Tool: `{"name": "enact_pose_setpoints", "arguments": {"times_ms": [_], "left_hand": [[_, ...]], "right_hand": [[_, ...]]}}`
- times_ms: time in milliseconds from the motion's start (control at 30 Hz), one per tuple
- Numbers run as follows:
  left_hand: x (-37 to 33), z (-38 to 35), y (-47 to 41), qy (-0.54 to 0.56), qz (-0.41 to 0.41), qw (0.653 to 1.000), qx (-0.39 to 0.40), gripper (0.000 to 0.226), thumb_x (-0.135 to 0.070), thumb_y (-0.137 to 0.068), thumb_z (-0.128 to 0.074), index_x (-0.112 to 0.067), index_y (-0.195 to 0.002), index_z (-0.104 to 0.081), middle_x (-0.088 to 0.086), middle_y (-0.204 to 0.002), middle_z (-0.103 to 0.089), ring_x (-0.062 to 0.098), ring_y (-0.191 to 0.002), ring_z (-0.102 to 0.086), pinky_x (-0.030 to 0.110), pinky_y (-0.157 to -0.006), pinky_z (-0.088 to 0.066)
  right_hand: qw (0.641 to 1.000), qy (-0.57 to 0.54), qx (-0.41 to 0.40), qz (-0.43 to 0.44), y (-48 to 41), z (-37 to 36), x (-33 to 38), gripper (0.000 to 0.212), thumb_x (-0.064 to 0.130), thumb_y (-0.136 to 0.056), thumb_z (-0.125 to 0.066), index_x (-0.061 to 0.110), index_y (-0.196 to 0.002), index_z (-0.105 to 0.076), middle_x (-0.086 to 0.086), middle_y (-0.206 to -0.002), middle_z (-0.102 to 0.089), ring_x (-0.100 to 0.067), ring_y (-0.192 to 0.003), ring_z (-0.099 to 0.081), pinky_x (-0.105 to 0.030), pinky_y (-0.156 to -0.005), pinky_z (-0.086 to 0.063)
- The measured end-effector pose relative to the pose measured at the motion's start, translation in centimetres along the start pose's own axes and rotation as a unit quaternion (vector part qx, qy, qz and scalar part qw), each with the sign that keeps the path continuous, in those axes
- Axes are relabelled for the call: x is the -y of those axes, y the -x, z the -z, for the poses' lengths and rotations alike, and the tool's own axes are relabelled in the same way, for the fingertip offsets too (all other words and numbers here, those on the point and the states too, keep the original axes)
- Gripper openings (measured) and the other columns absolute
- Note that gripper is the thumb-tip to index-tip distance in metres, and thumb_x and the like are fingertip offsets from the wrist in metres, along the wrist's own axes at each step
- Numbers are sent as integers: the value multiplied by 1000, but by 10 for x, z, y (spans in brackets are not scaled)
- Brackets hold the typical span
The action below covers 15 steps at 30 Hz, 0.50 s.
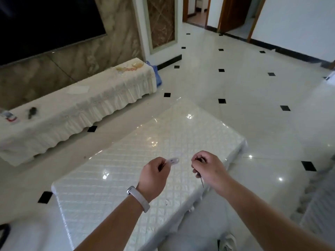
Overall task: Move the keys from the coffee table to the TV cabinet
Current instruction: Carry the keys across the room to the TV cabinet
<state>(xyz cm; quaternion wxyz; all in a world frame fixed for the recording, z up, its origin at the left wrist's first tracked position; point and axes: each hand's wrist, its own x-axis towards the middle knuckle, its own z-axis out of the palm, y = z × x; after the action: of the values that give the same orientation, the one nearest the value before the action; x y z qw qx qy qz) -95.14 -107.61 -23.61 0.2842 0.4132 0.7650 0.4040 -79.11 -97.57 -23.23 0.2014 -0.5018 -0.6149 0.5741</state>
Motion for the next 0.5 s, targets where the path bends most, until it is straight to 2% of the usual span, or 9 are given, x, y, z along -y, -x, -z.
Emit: {"name": "enact_pose_setpoints", "arguments": {"times_ms": [133, 267, 400, 500], "left_hand": [[-57, -57, -18, -11, -16, 1000, 12, 37, -28, -91, -56, -2, -65, -50, -12, -43, -42, 8, -42, -32, 22, -39, -29], [-119, -126, -37, -28, -50, 998, 33, 35, -27, -92, -55, -2, -67, -52, -16, -42, -46, 7, -41, -31, 20, -38, -28], [-178, -194, -52, -25, -82, 995, 46, 36, -23, -93, -54, 5, -70, -51, -24, -45, -54, 7, -39, -33, 15, -36, -28], [-211, -238, -62, -26, -92, 993, 67, 34, -24, -93, -54, 1, -69, -54, -15, -41, -49, 5, -38, -31, 15, -35, -27]], "right_hand": [[1000, -25, -11, -2, -8, 83, -9, 12, 10, -80, -56, 16, -75, -65, -3, -72, -65, -18, -66, -64, -31, -59, -53], [999, -28, -41, 10, -17, 176, -19, 8, 10, -84, -58, 13, -82, -65, -3, -74, -66, -17, -70, -65, -26, -58, -52], [996, -38, -85, 9, -24, 264, -31, 8, 9, -83, -58, 12, -83, -66, -4, -72, -66, -13, -61, -61, -24, -56, -51], [991, -51, -123, 9, -26, 318, -39, 11, 8, -81, -58, 15, -79, -66, -5, -69, -66, -13, -58, -60, -29, -57, -53]]}}
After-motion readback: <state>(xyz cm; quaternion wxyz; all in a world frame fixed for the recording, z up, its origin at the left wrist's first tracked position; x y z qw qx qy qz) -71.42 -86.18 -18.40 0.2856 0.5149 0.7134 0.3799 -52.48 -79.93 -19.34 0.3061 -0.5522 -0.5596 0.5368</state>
